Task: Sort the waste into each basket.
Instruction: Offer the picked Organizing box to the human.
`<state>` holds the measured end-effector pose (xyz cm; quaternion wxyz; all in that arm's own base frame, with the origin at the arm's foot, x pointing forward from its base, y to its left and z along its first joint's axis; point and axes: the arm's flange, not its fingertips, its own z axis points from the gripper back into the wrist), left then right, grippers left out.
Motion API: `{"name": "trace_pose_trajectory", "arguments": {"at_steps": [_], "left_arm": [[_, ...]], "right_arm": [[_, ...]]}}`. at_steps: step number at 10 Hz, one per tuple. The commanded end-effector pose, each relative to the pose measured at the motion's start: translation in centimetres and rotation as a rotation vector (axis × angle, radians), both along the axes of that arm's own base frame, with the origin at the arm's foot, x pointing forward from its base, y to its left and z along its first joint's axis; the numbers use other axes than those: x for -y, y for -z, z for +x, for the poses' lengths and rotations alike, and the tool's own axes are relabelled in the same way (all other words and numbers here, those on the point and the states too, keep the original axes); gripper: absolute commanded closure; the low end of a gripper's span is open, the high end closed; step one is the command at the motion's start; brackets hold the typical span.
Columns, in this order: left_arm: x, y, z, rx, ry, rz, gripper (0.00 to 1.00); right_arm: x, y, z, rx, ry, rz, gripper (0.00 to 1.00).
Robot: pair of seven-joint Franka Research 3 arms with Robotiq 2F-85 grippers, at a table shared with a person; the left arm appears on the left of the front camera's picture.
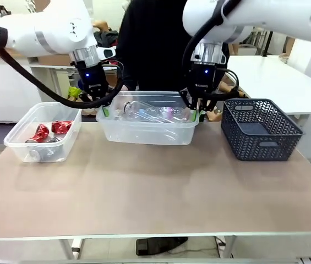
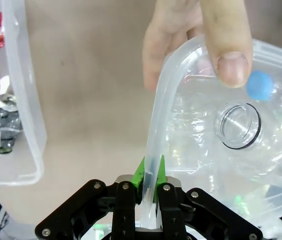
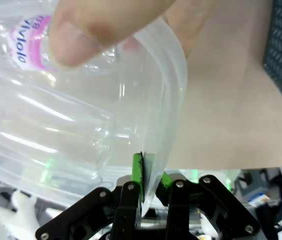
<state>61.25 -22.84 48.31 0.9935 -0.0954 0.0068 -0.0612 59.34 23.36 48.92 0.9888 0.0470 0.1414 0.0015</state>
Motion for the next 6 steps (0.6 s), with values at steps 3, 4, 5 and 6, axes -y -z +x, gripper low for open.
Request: {"name": "trace_pose_trajectory", "arguments": {"at_steps": [3, 4, 5, 6], "left_arm": [[1.7, 0.1, 2.2, -0.051, 0.007, -0.036, 0.94], [0.7, 0.7, 1.2, -0.033, 0.015, 0.000, 0.94], [0.7, 0.7, 1.2, -0.033, 0.015, 0.000, 0.94], [0.7, 0.7, 1.2, -0.033, 0.015, 0.000, 0.94]], "right_arm": [[-0.5, 0.4, 2.9, -0.092, 0.015, 0.044, 0.94], [0.8, 0.1, 1.4, -0.033, 0.013, 0.000, 0.94], [0.8, 0.1, 1.4, -0.033, 0.013, 0.000, 0.94], [0.8, 0.1, 1.4, -0.033, 0.013, 0.000, 0.94]]}}
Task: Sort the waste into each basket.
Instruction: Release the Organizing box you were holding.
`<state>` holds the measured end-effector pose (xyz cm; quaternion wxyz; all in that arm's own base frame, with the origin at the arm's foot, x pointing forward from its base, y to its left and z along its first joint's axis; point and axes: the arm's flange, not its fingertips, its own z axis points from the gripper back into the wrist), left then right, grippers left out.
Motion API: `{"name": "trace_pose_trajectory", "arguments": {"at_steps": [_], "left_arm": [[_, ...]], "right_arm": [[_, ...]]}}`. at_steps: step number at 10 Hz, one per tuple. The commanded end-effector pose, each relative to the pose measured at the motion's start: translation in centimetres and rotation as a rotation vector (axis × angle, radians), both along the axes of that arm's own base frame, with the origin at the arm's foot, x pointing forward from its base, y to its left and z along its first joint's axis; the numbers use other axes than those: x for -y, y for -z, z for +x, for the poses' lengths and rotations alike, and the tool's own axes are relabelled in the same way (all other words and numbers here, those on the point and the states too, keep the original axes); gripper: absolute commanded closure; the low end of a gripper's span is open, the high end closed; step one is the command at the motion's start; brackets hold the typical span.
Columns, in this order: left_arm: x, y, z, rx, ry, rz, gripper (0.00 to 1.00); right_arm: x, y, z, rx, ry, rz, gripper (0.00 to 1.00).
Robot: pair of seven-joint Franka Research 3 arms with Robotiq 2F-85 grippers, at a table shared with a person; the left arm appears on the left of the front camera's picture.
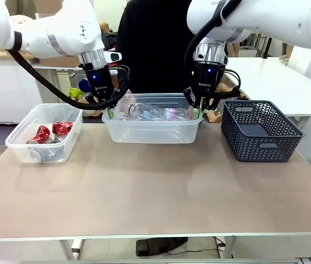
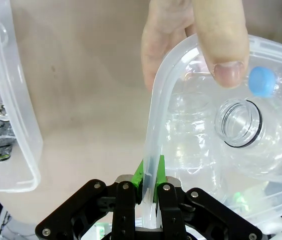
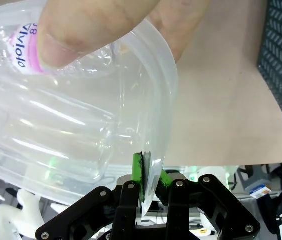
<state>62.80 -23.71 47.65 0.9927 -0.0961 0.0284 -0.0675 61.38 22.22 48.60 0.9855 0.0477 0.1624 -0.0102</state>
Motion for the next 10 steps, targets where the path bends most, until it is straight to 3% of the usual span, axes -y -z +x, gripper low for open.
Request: {"name": "trace_pose_trajectory", "arguments": {"at_steps": [1, 6, 7, 8, 9, 10], "left_arm": [[-0.1, 0.0, -0.4, 0.009, -0.002, -0.001, 0.94], [-0.1, 0.0, 0.0, 0.000, -0.001, 0.001, 0.94], [0.0, -0.3, -0.2, 0.002, 0.031, -0.018, 0.36], [0.1, -0.9, -0.5, 0.031, 0.024, -0.018, 0.36], [0.2, -1.4, -0.9, 0.053, 0.038, -0.023, 0.00], [0.2, -2.3, -1.6, 0.074, 0.065, -0.034, 0.32]], "right_arm": [[-0.3, -0.2, -0.6, 0.011, -0.009, 0.002, 0.94], [-0.1, -0.1, -0.1, 0.001, -0.001, -0.002, 0.94], [1.6, -0.9, -1.1, 0.092, 0.042, 0.041, 0.36], [2.7, -1.6, -2.0, 0.149, 0.051, 0.069, 0.36], [3.5, -2.2, -2.7, 0.224, 0.056, 0.089, 0.00], [3.9, -2.6, -3.1, 0.289, 0.080, 0.089, 0.00]]}}
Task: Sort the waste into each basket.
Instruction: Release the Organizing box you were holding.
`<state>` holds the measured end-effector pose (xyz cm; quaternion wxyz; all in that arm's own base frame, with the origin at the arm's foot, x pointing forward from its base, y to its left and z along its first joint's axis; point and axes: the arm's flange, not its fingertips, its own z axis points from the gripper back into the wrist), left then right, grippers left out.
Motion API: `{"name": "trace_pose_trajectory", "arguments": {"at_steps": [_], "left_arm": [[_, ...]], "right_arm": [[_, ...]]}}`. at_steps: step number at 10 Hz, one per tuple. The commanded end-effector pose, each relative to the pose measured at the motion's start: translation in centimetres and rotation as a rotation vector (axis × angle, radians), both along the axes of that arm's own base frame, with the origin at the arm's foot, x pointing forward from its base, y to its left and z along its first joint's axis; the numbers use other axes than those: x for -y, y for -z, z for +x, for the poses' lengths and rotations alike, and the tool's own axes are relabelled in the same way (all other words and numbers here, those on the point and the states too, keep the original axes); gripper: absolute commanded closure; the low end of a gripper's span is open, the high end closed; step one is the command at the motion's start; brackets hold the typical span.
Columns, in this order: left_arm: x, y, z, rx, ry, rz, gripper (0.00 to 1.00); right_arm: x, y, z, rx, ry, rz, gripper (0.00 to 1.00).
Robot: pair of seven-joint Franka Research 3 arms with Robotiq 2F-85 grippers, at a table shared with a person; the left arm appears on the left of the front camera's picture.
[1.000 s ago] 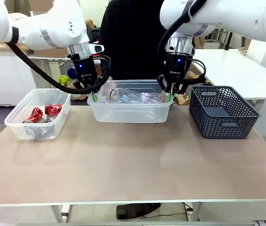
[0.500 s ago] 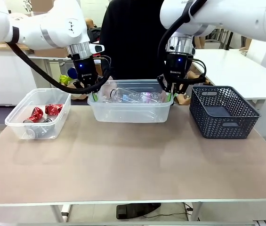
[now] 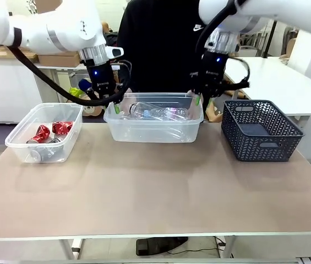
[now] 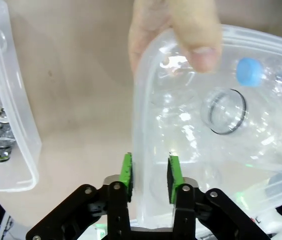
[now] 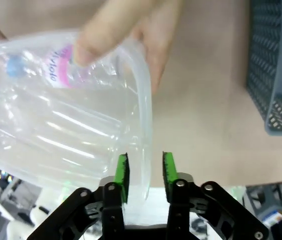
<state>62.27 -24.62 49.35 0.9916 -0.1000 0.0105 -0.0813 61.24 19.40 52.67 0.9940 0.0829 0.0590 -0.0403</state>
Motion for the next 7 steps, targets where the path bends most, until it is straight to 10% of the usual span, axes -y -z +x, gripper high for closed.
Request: {"name": "trace_pose_trajectory", "arguments": {"at_steps": [1, 3, 7], "left_arm": [[-0.9, -1.6, -2.0, 0.069, 0.057, -0.045, 0.00], [-1.7, -3.5, -4.5, 0.150, 0.097, -0.102, 0.00], [-3.4, -3.7, -8.3, 0.184, 0.211, -0.183, 0.00]], "right_arm": [[1.5, 0.9, -3.5, 0.155, -0.017, 0.071, 0.21], [2.1, -0.1, -4.5, 0.300, -0.050, 0.156, 0.00], [3.8, -1.5, -8.0, 0.498, -0.100, 0.243, 0.00]]}}
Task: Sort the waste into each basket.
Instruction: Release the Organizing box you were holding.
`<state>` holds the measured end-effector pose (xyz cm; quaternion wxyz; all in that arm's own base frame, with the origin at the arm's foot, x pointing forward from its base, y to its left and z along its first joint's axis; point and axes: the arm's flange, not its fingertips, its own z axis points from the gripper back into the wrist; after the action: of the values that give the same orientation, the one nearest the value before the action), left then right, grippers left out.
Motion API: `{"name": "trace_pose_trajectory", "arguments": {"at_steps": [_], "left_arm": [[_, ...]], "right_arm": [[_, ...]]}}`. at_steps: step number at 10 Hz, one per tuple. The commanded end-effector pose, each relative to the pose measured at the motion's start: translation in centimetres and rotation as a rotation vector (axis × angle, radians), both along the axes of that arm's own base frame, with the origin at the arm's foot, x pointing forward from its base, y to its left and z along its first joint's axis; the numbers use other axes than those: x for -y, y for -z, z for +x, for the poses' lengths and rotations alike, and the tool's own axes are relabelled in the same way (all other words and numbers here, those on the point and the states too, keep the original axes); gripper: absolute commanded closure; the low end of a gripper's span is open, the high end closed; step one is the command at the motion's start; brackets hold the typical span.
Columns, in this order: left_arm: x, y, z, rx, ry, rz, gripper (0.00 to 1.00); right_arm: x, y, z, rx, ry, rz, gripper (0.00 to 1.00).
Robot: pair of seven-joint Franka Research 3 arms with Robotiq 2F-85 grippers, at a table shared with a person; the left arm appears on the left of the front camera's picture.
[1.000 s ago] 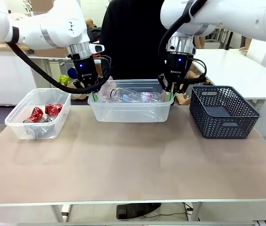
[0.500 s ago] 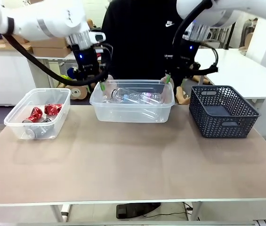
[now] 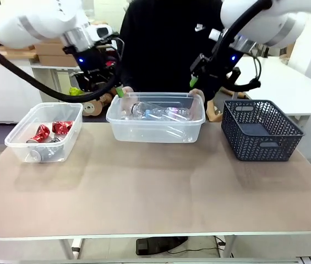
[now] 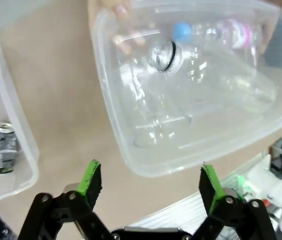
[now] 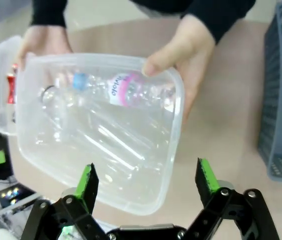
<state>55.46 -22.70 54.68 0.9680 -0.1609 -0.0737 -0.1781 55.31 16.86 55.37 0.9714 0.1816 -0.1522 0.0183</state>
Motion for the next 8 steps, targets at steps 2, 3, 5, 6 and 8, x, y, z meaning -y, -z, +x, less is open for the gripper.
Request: {"name": "trace_pose_trajectory", "arguments": {"at_steps": [2, 3, 5, 6, 8], "left_arm": [[-1.8, 2.7, -1.1, -0.010, -0.017, -0.015, 0.00], [-0.5, 0.9, -0.7, -0.008, 0.006, -0.005, 0.00], [-0.5, 0.9, -0.7, -0.008, 0.006, -0.005, 0.00], [-0.5, 0.9, -0.7, -0.008, 0.006, -0.005, 0.00], [-0.5, 0.9, -0.7, -0.008, 0.006, -0.005, 0.00]], "right_arm": [[1.3, 1.8, -2.5, 0.076, -0.032, 0.032, 0.00], [0.3, 2.7, -1.8, -0.029, -0.049, -0.057, 0.00], [0.8, 0.5, -1.7, 0.046, -0.005, 0.005, 0.00], [0.8, 0.5, -1.7, 0.046, -0.005, 0.005, 0.00], [0.8, 0.5, -1.7, 0.046, -0.005, 0.005, 0.00]]}}
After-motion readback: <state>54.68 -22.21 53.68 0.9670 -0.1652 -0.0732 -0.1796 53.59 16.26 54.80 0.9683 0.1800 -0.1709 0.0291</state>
